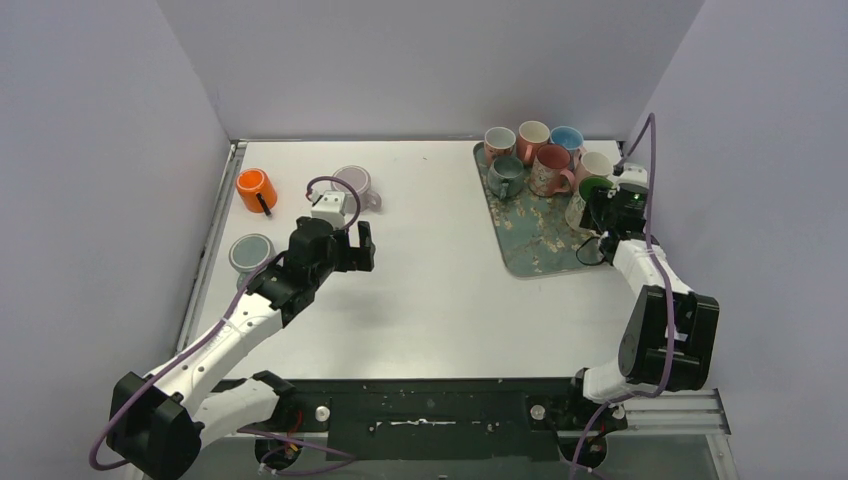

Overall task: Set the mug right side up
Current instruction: Place the cup on the tray, then turn over the cup at the center of the board.

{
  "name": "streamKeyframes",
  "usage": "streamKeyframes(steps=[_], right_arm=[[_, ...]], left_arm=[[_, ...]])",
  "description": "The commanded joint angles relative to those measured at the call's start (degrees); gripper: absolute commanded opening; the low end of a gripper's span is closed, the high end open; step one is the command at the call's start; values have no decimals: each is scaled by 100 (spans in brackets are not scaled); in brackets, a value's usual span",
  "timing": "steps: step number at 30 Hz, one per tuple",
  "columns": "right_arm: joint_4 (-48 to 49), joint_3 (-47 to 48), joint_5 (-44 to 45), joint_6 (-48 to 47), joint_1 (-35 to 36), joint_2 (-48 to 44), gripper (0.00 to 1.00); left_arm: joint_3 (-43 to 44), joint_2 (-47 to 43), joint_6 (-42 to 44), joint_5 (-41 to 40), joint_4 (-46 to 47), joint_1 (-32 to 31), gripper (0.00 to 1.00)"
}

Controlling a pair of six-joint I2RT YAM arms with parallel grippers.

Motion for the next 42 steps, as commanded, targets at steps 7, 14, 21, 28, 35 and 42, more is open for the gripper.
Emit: streamKeyframes(steps=[7, 14, 21, 28, 35, 42], right_arm=[[-1074, 751, -412, 768, 1104, -714, 85], [-583, 541, -1114, 1517, 2117, -1183, 100], [-64, 141, -1380, 2005, 2724, -1713, 100], [186, -163, -1559, 2291, 3125, -1882, 100], [67, -152, -1546, 2141, 3231, -1940, 100], [111, -183, -1535, 2107, 3260, -2013, 100]], left_arm=[[192, 181, -234, -376, -147, 77, 97], [450, 715, -1294, -386, -133, 585, 97], [1338, 1995, -2850, -505, -164, 792, 85], [2663, 3566, -3547, -614, -325, 746, 74], [3672, 4629, -3450, -1100, -305, 671, 71], [4287, 5323, -3460, -1366, -529, 688, 70]])
